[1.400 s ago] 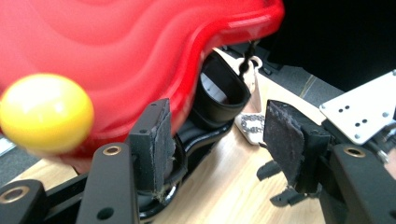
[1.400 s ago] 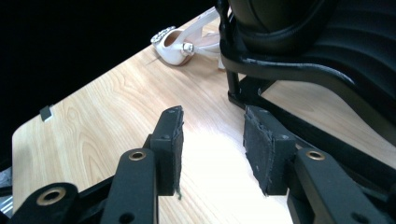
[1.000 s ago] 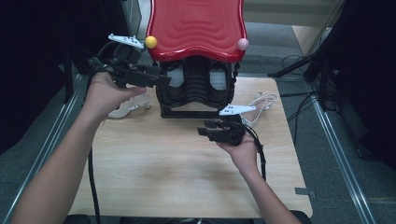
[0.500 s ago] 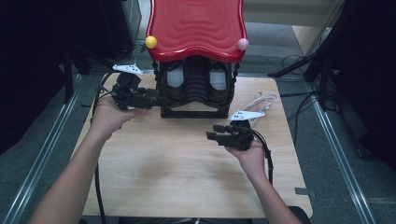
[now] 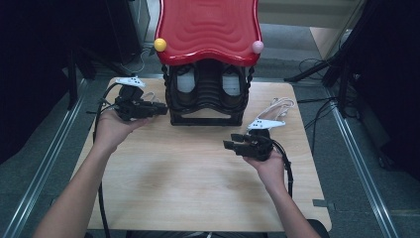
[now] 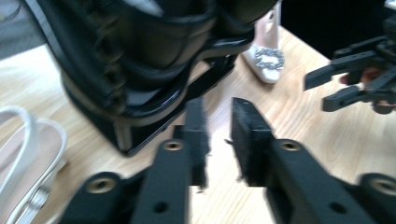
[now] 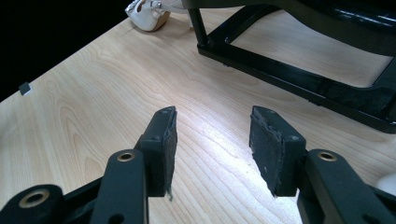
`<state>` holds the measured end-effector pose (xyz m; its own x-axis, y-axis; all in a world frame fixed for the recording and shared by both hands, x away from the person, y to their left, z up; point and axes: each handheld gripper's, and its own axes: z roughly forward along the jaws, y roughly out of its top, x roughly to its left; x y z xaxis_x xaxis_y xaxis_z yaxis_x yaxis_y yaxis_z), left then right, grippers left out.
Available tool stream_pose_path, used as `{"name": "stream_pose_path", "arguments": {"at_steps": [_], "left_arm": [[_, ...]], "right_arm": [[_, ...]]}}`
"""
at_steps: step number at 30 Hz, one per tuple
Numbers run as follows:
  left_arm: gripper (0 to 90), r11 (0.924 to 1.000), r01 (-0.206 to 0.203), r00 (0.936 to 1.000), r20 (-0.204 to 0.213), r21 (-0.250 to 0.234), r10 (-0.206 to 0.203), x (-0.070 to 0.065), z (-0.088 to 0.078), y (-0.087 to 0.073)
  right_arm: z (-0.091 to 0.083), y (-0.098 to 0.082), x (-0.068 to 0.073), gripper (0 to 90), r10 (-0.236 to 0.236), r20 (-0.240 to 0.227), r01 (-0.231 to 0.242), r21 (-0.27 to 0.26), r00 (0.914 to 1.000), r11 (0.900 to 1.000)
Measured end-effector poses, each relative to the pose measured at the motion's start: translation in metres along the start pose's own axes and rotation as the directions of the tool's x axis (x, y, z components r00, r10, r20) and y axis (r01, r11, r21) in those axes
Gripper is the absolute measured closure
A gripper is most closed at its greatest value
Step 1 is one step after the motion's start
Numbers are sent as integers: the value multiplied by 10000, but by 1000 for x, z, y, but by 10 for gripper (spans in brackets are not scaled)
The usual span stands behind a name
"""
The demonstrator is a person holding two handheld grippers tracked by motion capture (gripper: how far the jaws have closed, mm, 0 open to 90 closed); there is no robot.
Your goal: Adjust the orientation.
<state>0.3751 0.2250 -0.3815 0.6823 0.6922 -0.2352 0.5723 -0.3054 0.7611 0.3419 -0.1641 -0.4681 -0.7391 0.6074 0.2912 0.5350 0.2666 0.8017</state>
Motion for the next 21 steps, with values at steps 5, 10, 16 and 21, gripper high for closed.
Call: {"name": "stream_pose_path", "arguments": {"at_steps": [5,10,16,21], "left_arm": [[898,9987,440,9983,-384,257,-430,24,0,-7],[900,9937,988,9925,-771,528,-945,52,0,-9],[900,9886,1334,9843,-1255,696,-1240,82,6,-5],[900,9807,1786,9728,-1638,789,-1640,107,14,-6]], "right_arm": [[1,-1,0,526,-66,15,66,54,10000,10000],[2,-3,-2,526,-49,91,48,106,9999,9999],[4,-7,-3,528,-1,205,-6,329,9998,9995],[1,-9,-2,529,-83,348,72,298,9994,9995]]}}
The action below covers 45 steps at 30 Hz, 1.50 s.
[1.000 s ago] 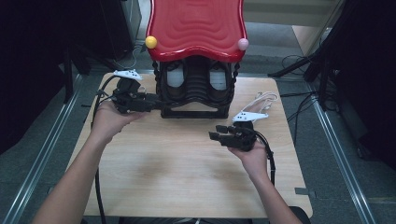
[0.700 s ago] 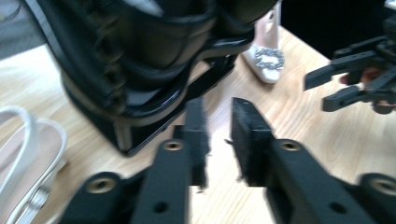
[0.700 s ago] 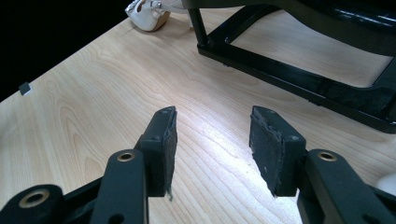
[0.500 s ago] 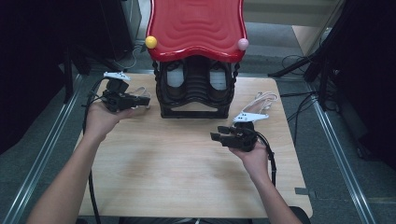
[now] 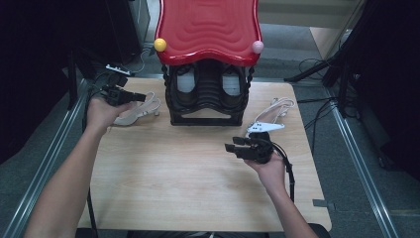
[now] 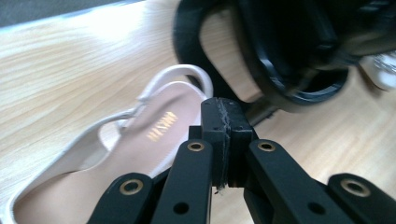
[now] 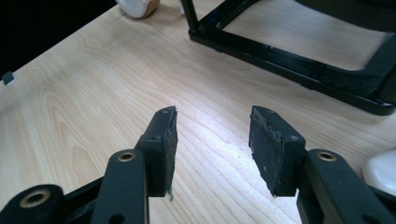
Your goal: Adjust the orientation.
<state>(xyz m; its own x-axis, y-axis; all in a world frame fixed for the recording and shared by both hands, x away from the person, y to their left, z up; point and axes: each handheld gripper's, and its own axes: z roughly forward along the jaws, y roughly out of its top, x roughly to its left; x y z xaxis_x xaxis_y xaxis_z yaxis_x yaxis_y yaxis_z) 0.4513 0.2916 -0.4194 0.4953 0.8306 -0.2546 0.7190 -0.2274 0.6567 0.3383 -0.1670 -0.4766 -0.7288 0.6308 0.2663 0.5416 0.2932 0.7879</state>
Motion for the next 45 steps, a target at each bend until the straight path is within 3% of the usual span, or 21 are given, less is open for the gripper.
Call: {"name": "stream_pose_path", "arguments": {"at_steps": [3,5,8,15,29,45], "left_arm": [[900,9998,190,9998,-110,41,-190,10,11,-2],[900,9982,597,9982,5,-8,-597,16,19,-3],[900,9961,875,9962,31,101,-875,22,29,-6],[900,9940,1024,9947,71,395,-1028,25,46,-17],[900,9930,1120,9924,461,375,-1137,22,34,-46],[897,9892,1265,9914,247,746,-1286,25,18,-67]], "right_arm": [[-3,-4,-1,528,135,73,-134,-94,9999,9999],[-3,-7,-3,528,234,159,-232,-90,9996,9997],[-5,-11,-4,528,371,165,-371,6,9992,9993],[-11,-16,-9,526,568,266,-566,-106,9980,9983],[-3,-10,-11,522,524,151,-524,4,9985,9986],[7,0,-15,522,453,-56,-453,-12,9990,9990]]}}
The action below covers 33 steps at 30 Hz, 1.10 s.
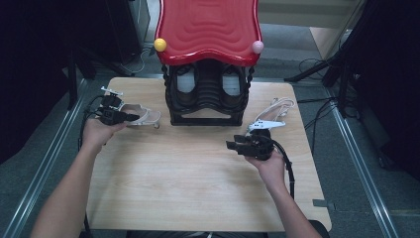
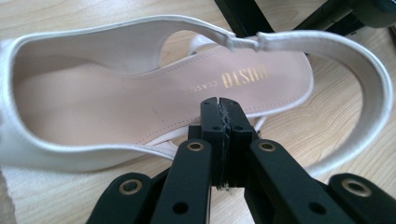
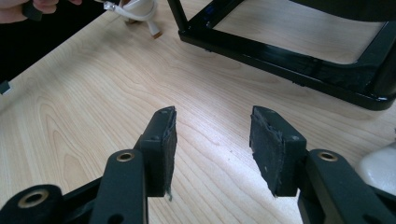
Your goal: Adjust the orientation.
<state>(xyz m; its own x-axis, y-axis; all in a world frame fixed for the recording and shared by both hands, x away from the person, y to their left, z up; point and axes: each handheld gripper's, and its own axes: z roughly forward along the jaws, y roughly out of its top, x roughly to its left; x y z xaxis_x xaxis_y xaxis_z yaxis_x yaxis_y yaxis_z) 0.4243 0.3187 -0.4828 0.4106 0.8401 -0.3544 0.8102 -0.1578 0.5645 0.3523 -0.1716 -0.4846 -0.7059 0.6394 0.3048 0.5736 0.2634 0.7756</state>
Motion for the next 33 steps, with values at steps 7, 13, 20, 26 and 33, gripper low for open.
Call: {"name": "stream_pose_path", "arguments": {"at_steps": [7,13,20,26,33], "left_arm": [[897,9999,151,9998,-86,-13,-151,5,-7,-8],[893,9994,343,9991,-238,20,-342,12,-16,-13],[892,9985,550,9934,-1013,50,-542,22,-27,-17],[846,9943,1002,9929,-608,-365,-1023,24,-37,-19],[706,9928,887,9892,-1099,-810,-974,17,-47,-19]], "right_arm": [[0,2,-3,520,91,-34,-91,-73,10000,9999],[5,5,-2,520,92,-108,-92,-17,9999,10000],[11,7,-1,520,-17,-185,19,97,9998,10000],[14,8,0,520,-55,-226,59,176,9997,9998],[18,11,2,520,-155,-280,162,255,9995,9995]]}}
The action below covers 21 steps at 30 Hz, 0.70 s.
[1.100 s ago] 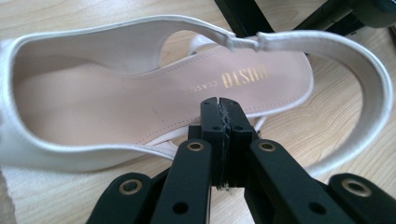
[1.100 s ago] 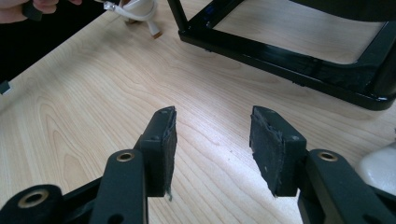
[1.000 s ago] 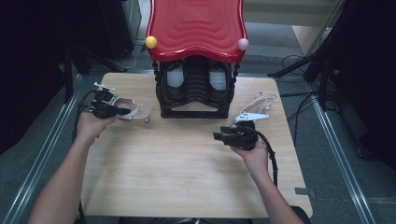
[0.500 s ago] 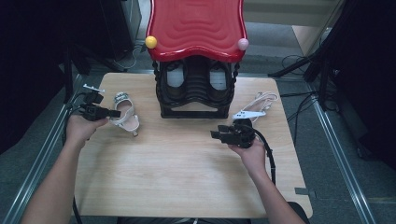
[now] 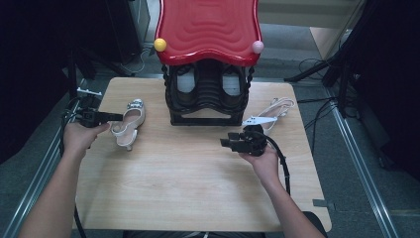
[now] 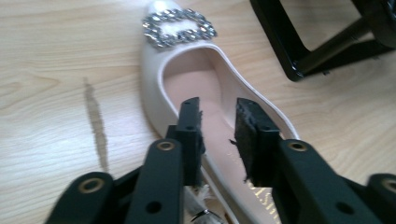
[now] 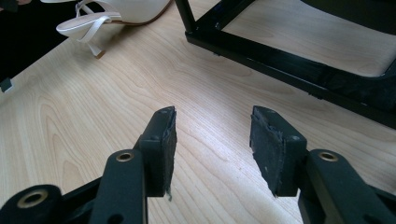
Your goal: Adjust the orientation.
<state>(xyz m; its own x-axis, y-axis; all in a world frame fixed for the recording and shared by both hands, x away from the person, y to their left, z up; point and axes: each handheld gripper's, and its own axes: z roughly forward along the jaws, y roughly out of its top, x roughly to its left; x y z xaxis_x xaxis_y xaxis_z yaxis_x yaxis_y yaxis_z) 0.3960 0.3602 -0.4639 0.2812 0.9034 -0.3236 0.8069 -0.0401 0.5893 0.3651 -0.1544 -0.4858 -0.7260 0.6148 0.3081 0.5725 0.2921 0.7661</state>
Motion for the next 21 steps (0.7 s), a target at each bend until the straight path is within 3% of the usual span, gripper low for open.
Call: {"name": "stream_pose_path", "arguments": {"at_steps": [6,13,16,18,21], "left_arm": [[626,9995,213,9995,-243,247,-207,2,7,-4],[615,9972,553,9976,-442,504,-531,9,27,-10],[655,9961,842,9958,-369,262,-832,11,33,-14],[709,9958,901,9945,-553,145,-891,13,34,-16],[820,9885,1506,9871,-570,144,-1496,18,33,-18]], "right_arm": [[3,1,1,520,-60,-28,60,-9,10000,10000],[5,0,1,520,-109,-20,109,93,9999,9999],[5,0,1,520,-112,32,111,145,9999,9998],[6,-1,0,520,-98,40,97,173,9999,9998],[6,-1,0,520,-103,63,101,218,9999,9997]]}}
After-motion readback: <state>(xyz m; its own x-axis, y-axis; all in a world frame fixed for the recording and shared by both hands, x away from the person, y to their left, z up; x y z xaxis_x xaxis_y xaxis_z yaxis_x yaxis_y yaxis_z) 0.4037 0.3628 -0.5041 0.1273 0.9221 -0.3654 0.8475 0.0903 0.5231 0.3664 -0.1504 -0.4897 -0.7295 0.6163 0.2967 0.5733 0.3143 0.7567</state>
